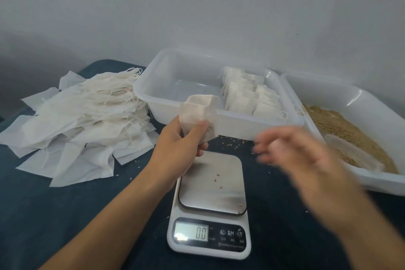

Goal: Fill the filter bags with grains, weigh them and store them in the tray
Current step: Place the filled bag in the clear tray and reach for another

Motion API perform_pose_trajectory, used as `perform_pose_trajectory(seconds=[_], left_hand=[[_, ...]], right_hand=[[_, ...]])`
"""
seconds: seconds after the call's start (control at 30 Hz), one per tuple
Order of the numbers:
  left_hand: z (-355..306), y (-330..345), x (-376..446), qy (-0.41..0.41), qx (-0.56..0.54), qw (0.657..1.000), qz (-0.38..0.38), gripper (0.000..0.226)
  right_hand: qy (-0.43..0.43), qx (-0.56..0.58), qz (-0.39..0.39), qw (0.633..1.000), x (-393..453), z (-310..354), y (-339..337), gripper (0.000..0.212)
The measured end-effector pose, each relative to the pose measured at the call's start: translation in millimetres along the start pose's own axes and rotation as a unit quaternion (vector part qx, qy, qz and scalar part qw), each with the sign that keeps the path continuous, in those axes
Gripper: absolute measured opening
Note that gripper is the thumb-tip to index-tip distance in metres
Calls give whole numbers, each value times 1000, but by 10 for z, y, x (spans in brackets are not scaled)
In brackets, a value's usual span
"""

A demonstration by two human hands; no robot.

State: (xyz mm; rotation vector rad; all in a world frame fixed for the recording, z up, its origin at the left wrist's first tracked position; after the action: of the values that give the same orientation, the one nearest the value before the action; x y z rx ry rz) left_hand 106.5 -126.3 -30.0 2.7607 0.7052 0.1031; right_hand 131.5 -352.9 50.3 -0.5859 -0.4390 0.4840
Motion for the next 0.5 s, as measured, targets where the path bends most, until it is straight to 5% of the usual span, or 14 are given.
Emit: perform_pose_trajectory(seconds=[0.07, 0.17, 0.3, 0.4, 0.5], left_hand=[[-48, -29, 3, 43, 18, 999, -29, 4], [-85, -98, 22, 62, 14, 997, -55, 3], [-97, -158, 58, 60, -4, 996, -63, 4], [-91, -160, 58, 57, 7, 997, -54, 6], [-76, -124, 34, 53, 35, 998, -19, 6]], right_hand=[[6, 84, 186, 979, -164, 216, 669, 28], [66, 142, 250, 956, -206, 160, 1147, 23], [187, 272, 79, 941, 9, -183, 1101, 27], [205, 226, -126, 944, 199, -558, 651, 26], [199, 196, -200, 939, 244, -773, 448, 22]])
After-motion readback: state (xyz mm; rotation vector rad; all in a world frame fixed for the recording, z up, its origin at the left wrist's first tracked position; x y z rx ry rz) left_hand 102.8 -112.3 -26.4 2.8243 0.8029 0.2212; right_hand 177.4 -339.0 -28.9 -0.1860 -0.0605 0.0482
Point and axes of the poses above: each hand's wrist, its own x-axis towards the middle knuckle, its own y-axis out of the palm, z = x × y, the point moved 5 cm from there along x, towards the middle knuckle, and after that the axes turned 7 degrees about -x, right-handed, at the moved point
